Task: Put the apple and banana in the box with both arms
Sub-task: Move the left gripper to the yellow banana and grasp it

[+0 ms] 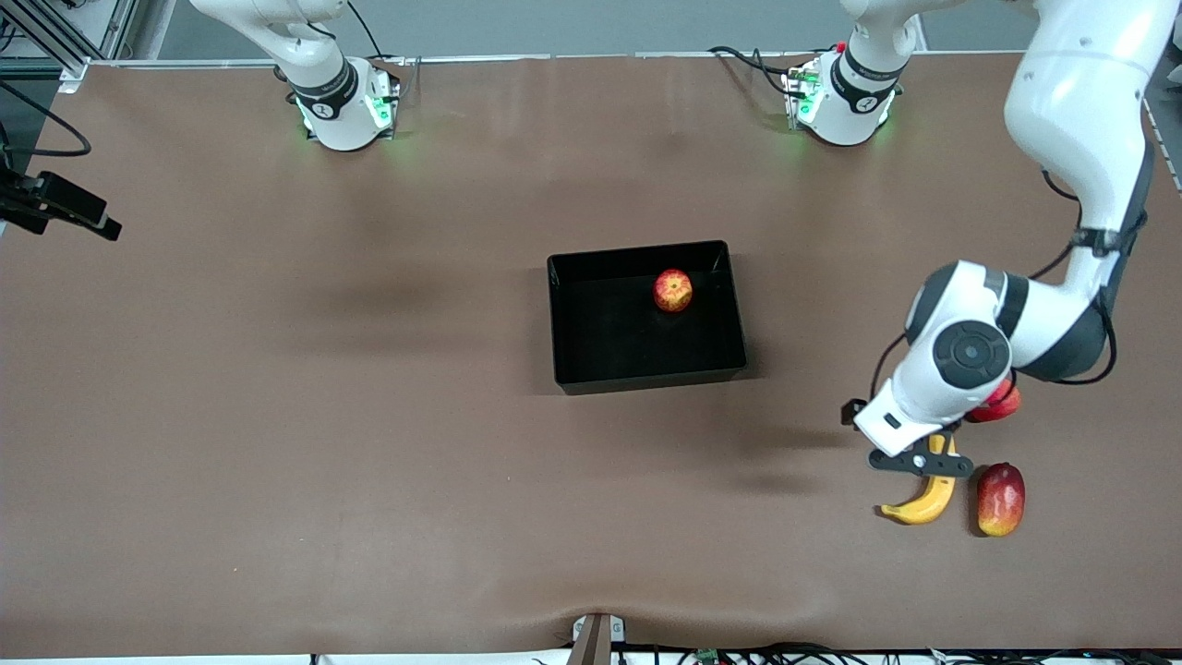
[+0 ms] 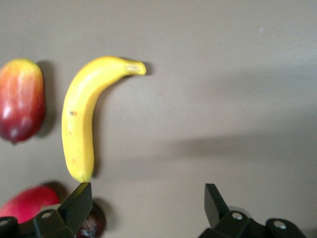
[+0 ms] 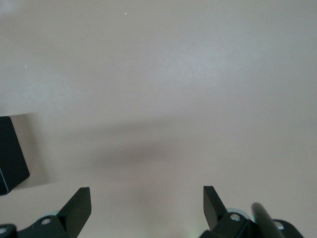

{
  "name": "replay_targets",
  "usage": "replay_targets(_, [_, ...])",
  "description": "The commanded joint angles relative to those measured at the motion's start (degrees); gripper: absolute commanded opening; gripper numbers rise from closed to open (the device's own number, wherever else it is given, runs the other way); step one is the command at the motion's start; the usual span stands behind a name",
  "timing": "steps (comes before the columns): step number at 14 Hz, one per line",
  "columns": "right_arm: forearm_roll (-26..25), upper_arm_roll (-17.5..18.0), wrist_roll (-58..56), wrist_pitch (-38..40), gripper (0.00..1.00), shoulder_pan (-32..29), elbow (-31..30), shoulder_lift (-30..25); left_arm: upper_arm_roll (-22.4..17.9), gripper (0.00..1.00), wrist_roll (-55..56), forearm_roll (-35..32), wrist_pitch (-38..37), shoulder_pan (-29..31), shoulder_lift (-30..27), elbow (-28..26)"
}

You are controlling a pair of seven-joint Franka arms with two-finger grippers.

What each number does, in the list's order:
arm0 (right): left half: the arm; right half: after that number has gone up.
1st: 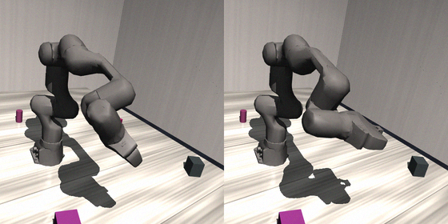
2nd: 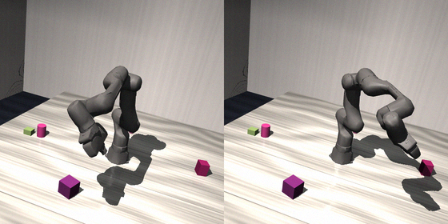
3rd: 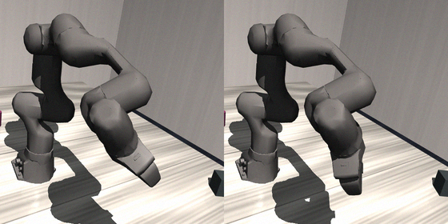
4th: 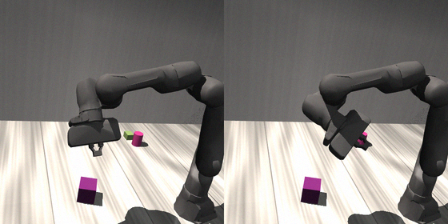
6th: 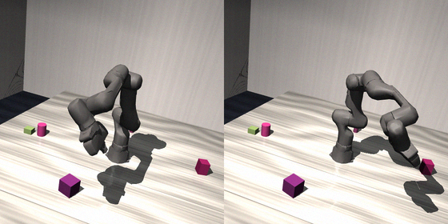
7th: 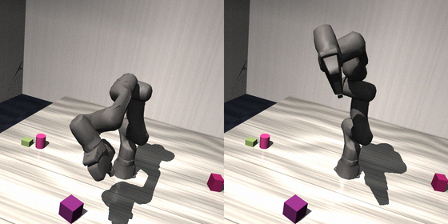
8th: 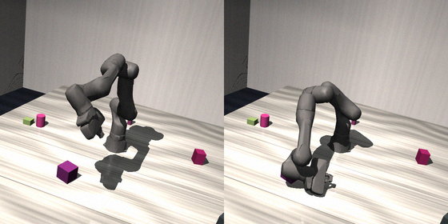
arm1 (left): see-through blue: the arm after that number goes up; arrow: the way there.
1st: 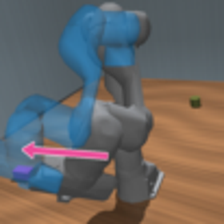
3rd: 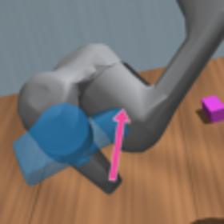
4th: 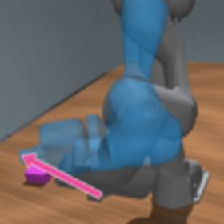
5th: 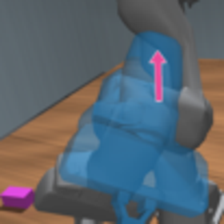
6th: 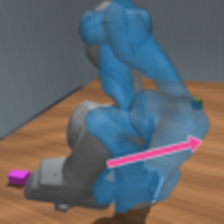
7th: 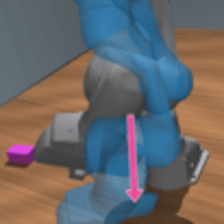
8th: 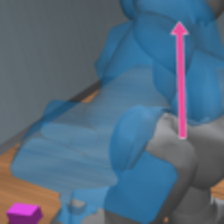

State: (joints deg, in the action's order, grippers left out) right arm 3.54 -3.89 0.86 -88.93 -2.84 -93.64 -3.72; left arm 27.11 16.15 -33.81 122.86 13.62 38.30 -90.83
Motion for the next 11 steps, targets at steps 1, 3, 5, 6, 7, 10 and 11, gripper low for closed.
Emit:
replay_targets(1, [-0.72, 1.17, 0.37, -0.54, 1.00, -0.15, 0.12, -0.14, -1.95, 1.00, -6.28, -2.49, 3.15, 0.00, 2.73, 1.80])
replay_targets(3, [-1.25, 0.99, -0.07, -0.81, 1.00, 0.81, 0.56, -0.14, -5.29, 0.99, -12.61, -2.41, 8.16, 0.00, 3.96, 1.88])
replay_targets(5, [-2.74, 0.99, 0.37, -0.63, 1.00, 1.88, 0.65, -0.14, -8.11, 0.97, -16.40, -2.32, 11.25, 0.00, 5.55, 3.37])
replay_targets(6, [-3.01, 0.82, 0.37, -0.46, 1.00, 2.49, 0.65, -0.14, -8.82, 0.97, -16.85, -2.23, 11.52, 0.09, 6.16, 3.90])
replay_targets(7, [-3.36, 0.64, 0.37, -0.54, 1.00, 3.28, 0.56, -0.14, -9.17, 0.96, -16.94, -1.79, 12.31, 0.70, 6.78, 4.17])
replay_targets(10, [-3.36, 0.73, 0.37, -0.72, 1.00, 2.67, 0.47, -0.06, -9.18, 0.91, -16.86, -0.30, 13.11, 1.58, 7.75, 4.08])
replay_targets(11, [-3.36, 0.73, 0.37, -0.72, 1.00, 2.67, 0.47, 0.03, -9.18, 0.90, -16.86, -0.30, 13.11, 2.02, 8.10, 4.08])
